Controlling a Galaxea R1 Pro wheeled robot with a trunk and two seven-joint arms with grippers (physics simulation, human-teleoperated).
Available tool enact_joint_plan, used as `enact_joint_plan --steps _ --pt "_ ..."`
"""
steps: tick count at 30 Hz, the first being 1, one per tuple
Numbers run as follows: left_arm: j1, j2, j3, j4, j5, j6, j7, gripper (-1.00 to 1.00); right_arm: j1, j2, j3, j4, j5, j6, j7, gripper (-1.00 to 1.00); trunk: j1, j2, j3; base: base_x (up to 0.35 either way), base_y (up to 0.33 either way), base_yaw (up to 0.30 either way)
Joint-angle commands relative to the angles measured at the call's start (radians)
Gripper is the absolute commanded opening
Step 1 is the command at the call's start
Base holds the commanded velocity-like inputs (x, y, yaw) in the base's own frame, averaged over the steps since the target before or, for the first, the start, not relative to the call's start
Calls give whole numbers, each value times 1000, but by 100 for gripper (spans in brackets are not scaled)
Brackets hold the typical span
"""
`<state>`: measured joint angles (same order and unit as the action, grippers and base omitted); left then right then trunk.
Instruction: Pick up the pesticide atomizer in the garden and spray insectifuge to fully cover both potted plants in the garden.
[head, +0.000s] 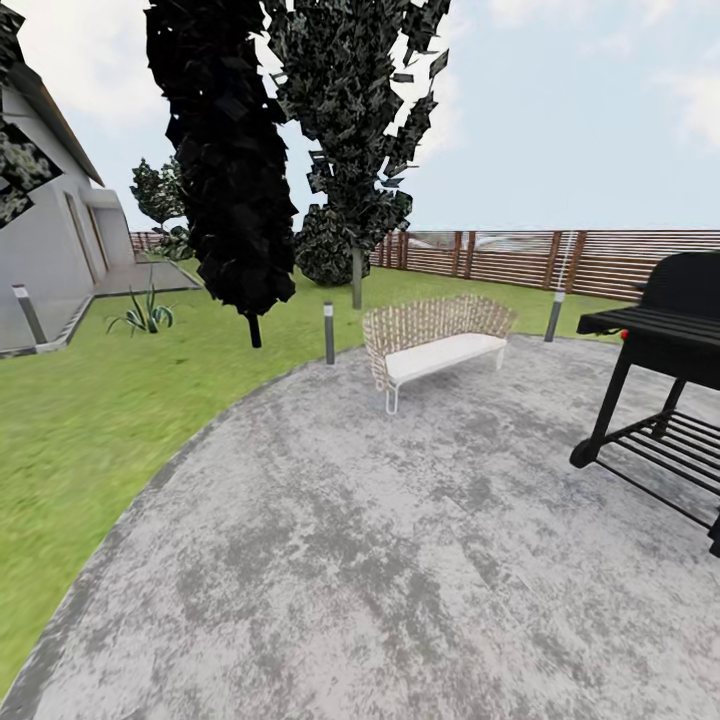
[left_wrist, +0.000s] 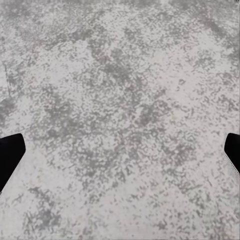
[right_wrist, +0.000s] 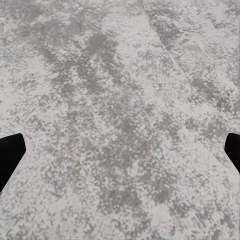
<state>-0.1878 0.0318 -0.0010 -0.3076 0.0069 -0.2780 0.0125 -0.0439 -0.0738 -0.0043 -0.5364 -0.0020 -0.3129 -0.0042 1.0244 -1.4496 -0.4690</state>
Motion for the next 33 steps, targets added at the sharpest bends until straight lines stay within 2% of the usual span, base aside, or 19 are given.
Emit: enact_joint_plan --steps 1,19,33 --pt "-1 0 0 1 1 -3 1 100 -1 1 0 1 0 -3 0 100 1 0 -1 339 0 0" --pt "-1 0 3 11 3 -4 1 100 -1 3 0 4 0 -3 -1 100 1 0 -1 339 1 0" --pt "-1 0 3 16 4 -4 1 100 -1 2 0 6 1 -3 -1 100 1 0 -1 339 64 0"
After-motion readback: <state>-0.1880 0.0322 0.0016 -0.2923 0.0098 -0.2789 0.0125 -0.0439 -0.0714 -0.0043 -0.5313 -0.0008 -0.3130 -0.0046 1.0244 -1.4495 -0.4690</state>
